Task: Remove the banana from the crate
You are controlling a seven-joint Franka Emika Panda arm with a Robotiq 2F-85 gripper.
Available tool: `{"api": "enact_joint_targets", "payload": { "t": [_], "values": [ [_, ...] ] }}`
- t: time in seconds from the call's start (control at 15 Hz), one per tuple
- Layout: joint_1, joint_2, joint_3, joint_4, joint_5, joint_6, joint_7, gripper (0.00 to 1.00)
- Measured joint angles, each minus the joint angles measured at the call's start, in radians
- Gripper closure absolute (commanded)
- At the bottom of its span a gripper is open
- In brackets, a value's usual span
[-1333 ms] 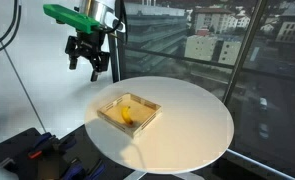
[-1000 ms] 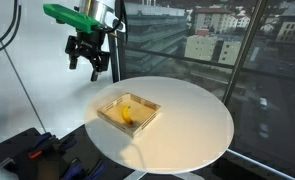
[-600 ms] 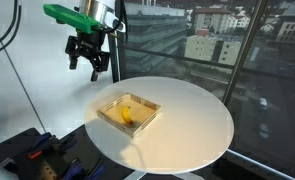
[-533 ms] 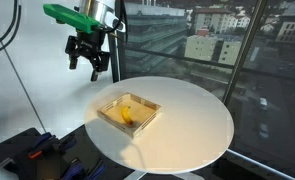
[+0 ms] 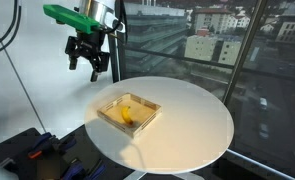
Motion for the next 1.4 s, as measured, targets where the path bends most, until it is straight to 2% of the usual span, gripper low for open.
{"api": "enact_joint_targets", "payload": {
  "t": [0.6,1.4],
  "values": [
    [-0.009,0.02,0.027,0.0,0.003,0.041,0.0,0.0],
    [-0.002,0.08,0.055,0.012,0.045,0.351,-0.05,0.0]
  ]
}}
